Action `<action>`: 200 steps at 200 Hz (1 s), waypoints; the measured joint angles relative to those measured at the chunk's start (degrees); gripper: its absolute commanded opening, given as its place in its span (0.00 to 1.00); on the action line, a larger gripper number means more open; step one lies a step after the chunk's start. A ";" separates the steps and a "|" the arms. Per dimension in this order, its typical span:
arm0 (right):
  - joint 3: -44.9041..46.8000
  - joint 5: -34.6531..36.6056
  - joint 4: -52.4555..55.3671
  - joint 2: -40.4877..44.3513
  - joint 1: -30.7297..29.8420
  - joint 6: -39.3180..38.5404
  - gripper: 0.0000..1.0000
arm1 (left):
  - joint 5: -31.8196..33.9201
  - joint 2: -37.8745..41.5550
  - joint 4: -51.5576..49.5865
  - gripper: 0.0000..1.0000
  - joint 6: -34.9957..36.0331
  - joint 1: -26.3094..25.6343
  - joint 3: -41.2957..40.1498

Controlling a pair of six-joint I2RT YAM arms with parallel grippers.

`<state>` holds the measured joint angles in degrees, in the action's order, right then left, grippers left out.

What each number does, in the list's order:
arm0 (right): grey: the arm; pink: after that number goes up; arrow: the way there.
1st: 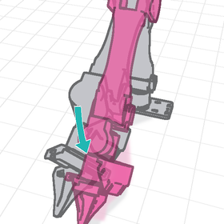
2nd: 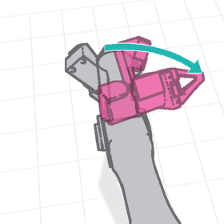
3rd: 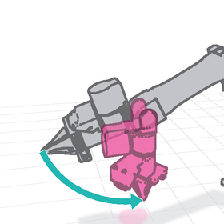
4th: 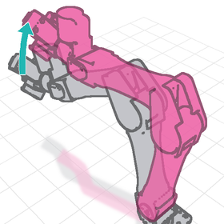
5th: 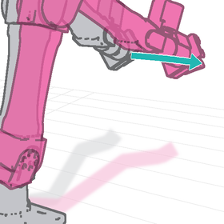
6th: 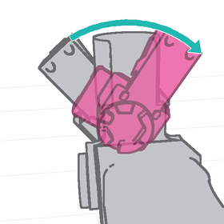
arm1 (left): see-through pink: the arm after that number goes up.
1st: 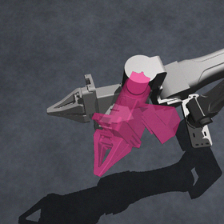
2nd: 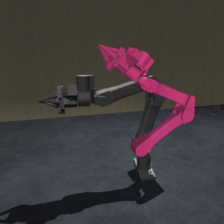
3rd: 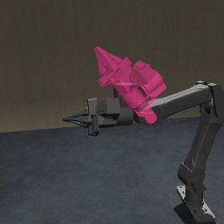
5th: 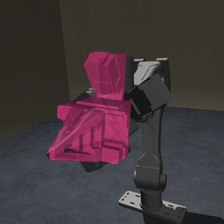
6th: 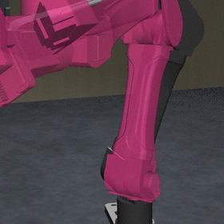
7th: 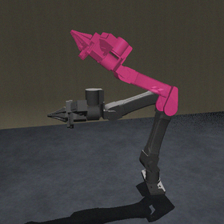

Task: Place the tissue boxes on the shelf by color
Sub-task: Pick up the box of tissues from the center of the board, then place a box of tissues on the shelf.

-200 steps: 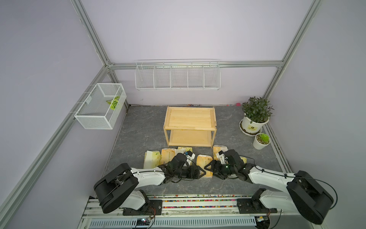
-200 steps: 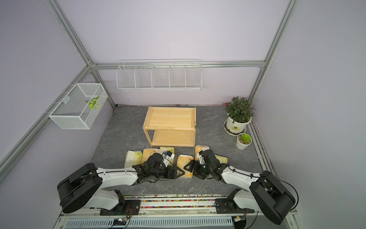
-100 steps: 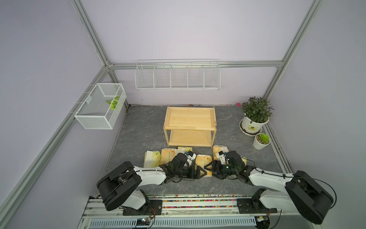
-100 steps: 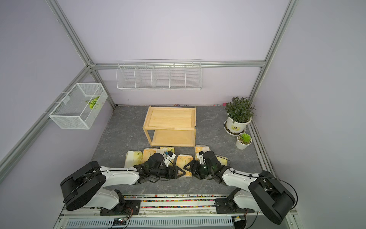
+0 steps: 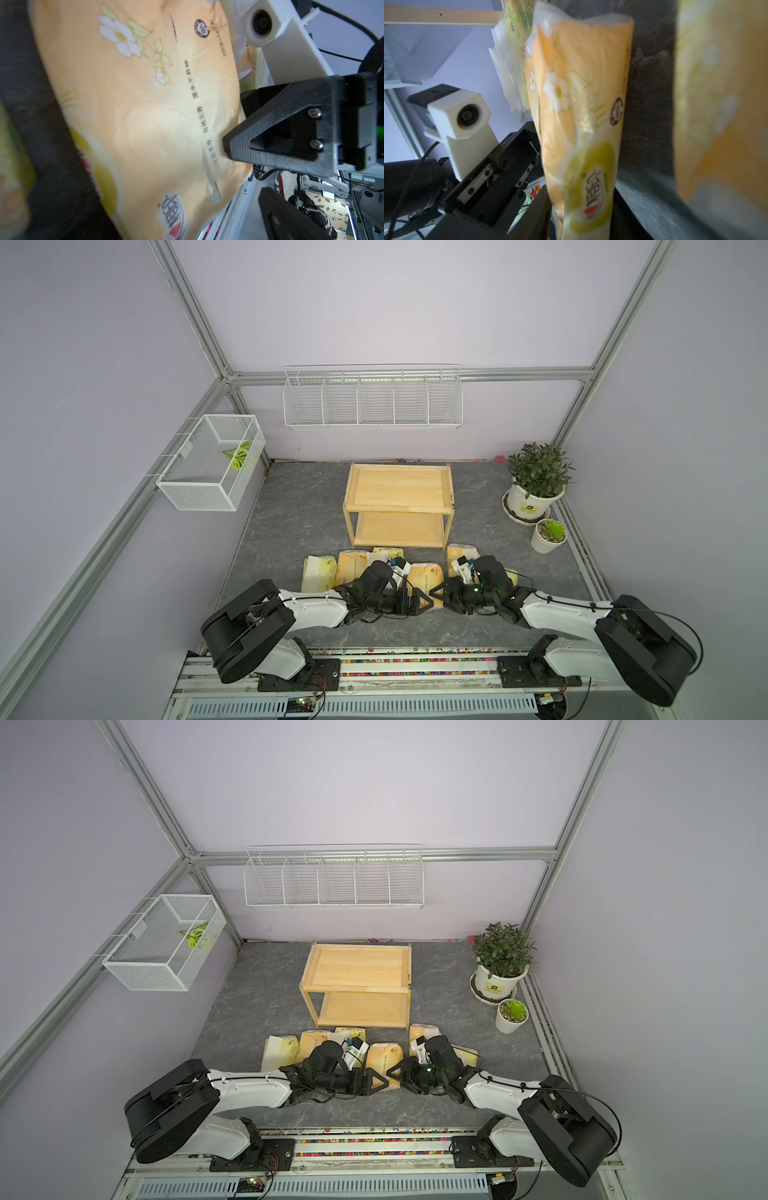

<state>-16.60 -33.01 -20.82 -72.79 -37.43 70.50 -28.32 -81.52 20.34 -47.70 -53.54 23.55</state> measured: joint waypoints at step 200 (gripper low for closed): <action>-14.43 4.63 8.98 3.98 -0.07 0.04 0.29 | 31.76 33.07 -47.84 1.00 6.25 17.20 19.32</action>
<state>-31.03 -28.38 -11.84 -68.82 -37.50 70.54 3.44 -48.45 -27.51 -41.45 -36.34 42.87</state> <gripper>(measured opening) 0.292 0.997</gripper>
